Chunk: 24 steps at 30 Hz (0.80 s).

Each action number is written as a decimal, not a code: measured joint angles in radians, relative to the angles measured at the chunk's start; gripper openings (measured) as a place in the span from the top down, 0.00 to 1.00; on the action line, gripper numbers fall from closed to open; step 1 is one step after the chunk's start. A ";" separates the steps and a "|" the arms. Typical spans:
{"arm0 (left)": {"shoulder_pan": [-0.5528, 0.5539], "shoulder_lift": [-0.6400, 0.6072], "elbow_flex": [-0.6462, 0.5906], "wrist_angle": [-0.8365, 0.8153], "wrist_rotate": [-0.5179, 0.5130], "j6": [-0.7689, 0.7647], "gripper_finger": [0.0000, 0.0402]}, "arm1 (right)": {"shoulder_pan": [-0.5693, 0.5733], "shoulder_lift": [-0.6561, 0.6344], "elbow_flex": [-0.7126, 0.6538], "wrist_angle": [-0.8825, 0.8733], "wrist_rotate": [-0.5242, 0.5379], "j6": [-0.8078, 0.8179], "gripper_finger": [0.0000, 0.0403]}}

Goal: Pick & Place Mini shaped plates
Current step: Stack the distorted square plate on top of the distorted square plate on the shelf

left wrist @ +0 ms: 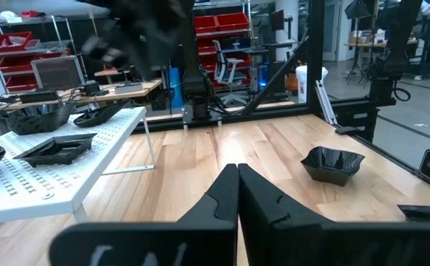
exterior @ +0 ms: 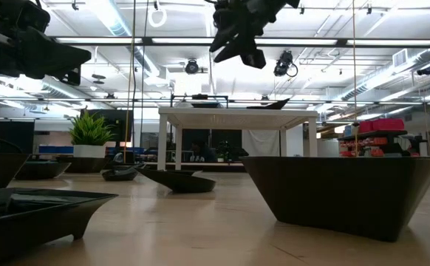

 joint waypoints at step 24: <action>0.000 0.000 0.000 0.000 0.000 0.000 0.99 | 0.532 -0.036 -0.333 0.238 0.120 0.372 0.74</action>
